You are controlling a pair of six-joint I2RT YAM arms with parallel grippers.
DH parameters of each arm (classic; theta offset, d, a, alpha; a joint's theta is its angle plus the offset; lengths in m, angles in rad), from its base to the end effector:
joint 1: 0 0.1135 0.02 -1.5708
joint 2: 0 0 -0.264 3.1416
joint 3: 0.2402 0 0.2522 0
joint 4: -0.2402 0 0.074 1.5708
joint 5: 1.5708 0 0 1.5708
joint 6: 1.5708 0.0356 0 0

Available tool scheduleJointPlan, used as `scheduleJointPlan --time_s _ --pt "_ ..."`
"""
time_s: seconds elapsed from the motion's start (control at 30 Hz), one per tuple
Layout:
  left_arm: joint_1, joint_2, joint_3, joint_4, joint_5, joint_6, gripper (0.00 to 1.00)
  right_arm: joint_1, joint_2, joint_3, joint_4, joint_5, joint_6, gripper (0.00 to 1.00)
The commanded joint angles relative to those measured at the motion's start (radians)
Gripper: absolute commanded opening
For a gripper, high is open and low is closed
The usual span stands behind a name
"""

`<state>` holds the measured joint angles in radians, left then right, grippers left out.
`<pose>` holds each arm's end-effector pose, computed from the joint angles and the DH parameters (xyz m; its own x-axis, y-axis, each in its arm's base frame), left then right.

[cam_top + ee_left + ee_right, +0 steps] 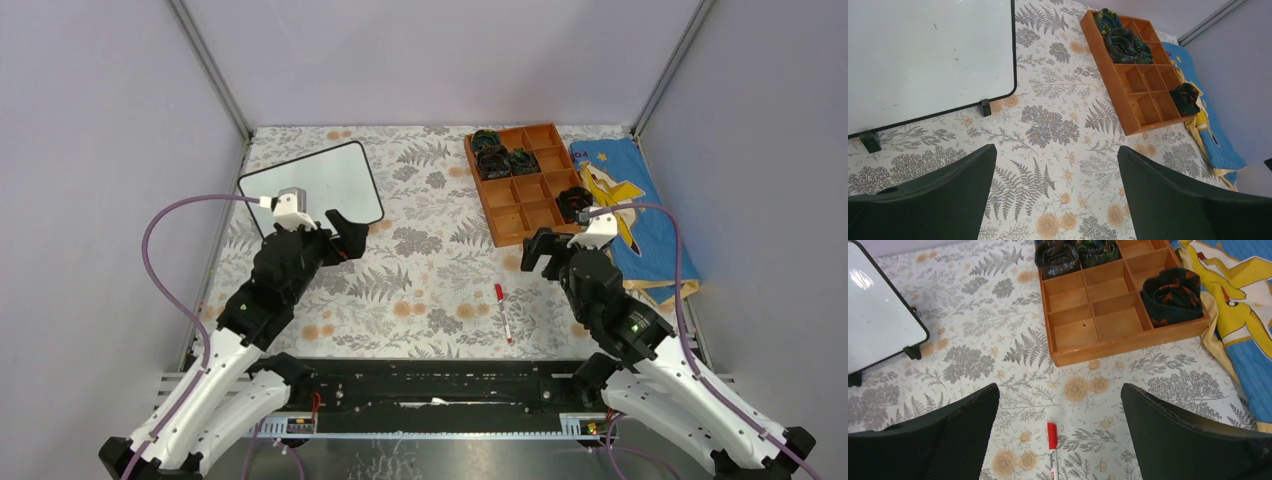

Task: Write a sentence on the whiteboard
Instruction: Move the whiteboard to the center of the board.

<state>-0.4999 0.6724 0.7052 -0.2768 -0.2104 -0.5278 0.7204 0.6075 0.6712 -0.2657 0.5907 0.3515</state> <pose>0.1457 -0.0711 0.3196 -0.3297 -0.3811 -0.8637 0.1445 0.8837 -0.4451 0.1223 0.0810 0.3189 -0.1890 0.2146 -0.9582 -0.0775 0.9695 0.2324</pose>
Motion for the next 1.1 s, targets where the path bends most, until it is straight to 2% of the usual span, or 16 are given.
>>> scheduleJointPlan --time_s 0.0,0.2,0.4,0.6,0.8,1.07 --pt "-0.008 -0.035 0.019 0.019 0.017 0.042 0.99 0.006 -0.021 0.002 0.030 -0.034 -0.007 1.00" --pt "-0.008 -0.081 -0.007 0.034 -0.021 0.047 0.99 0.006 0.076 0.069 -0.095 -0.066 -0.003 0.97" --pt "-0.008 -0.097 -0.020 0.045 -0.025 0.056 0.99 0.008 0.087 0.010 -0.093 -0.159 0.049 0.93" --pt "-0.009 -0.138 -0.047 0.065 -0.036 0.065 0.99 0.007 0.075 -0.038 -0.086 -0.264 0.078 0.83" --pt "-0.008 -0.131 -0.048 0.057 -0.067 0.066 0.99 0.012 0.114 -0.056 -0.127 -0.281 0.118 0.73" --pt "-0.008 -0.069 -0.016 -0.009 -0.150 0.052 0.99 0.109 0.246 -0.103 -0.081 -0.236 0.204 0.69"
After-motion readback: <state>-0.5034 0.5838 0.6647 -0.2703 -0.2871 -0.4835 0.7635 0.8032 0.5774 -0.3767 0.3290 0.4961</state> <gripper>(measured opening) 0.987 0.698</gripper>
